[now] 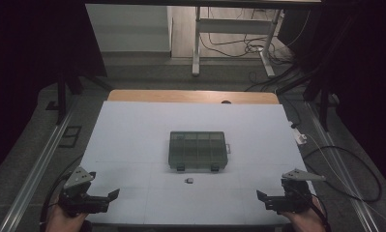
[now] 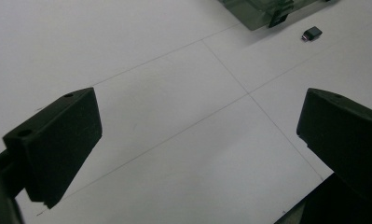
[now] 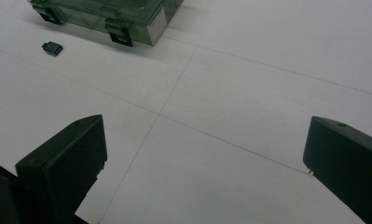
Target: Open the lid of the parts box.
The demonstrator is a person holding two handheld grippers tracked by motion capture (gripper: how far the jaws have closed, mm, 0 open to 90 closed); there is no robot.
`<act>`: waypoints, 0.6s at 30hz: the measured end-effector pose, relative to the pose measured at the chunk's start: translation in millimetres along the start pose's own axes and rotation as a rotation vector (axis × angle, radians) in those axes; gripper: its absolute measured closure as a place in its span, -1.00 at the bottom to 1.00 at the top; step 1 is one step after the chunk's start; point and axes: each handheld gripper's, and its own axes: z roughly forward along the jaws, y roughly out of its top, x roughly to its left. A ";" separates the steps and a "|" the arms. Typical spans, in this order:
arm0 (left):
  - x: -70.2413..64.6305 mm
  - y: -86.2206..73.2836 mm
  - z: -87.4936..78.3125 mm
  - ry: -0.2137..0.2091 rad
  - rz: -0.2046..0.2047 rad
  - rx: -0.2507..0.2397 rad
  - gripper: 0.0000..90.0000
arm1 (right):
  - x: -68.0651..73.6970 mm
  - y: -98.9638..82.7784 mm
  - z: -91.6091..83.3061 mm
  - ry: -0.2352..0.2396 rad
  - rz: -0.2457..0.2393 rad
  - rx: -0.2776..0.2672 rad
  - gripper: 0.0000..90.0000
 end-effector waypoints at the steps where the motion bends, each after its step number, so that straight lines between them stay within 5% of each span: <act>1: 0.1 -0.1 -0.1 0.000 0.000 0.000 -0.98 | -0.2 0.1 0.1 0.005 0.001 0.002 -1.00; 18: 0.7 1.7 2.5 -0.013 -0.004 0.022 -0.98 | 2.7 0.8 1.3 0.028 -0.039 0.015 -0.99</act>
